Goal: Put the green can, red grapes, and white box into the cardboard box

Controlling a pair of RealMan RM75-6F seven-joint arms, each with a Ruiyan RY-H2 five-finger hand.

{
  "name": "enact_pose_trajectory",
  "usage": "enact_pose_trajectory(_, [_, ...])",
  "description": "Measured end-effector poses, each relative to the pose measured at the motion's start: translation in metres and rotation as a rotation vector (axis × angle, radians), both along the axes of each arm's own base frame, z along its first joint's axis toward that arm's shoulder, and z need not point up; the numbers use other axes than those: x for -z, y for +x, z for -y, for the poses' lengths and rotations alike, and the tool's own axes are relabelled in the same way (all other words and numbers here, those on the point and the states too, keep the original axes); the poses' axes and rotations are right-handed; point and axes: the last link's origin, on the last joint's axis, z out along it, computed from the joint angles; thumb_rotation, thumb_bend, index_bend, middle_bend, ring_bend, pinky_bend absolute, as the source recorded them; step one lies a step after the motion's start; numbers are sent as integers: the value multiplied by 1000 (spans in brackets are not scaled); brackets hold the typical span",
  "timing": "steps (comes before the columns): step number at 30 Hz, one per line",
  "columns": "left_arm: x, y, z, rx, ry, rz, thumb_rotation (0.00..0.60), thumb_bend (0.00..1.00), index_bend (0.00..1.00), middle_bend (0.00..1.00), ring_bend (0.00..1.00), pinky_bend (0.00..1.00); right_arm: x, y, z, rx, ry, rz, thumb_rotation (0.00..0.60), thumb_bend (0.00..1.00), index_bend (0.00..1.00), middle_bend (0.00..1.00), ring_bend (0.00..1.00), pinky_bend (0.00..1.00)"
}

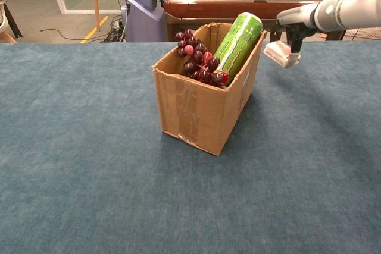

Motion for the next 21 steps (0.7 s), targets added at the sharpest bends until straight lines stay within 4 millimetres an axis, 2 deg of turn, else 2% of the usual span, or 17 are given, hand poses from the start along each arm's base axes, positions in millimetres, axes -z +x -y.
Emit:
enact_pose_trajectory(4, [1, 1, 1, 5, -2, -3, 600, 284, 465, 360, 314, 534, -20, 12, -16, -33, -4, 60, 600, 40, 512, 1000, 1000, 980])
enact_pose_trajectory(8, [2, 3, 1, 11, -4, -5, 600, 284, 466, 360, 314, 534, -43, 27, -41, -55, -6, 119, 600, 40, 513, 1000, 1000, 979])
enact_pose_trajectory(15, [3, 3, 1, 13, -10, -10, 600, 284, 465, 360, 314, 534, -100, 45, -85, -89, -68, 160, 600, 39, 512, 1000, 1000, 980])
enact_pose_trajectory(18, [4, 3, 1, 13, -10, -11, 600, 284, 465, 360, 314, 534, -112, 51, -98, -112, -90, 168, 600, 40, 512, 1000, 1000, 980])
enact_pose_trajectory(21, [4, 3, 1, 13, -10, -11, 600, 284, 465, 360, 314, 534, -112, 58, -105, -145, -82, 181, 600, 40, 512, 1000, 1000, 980])
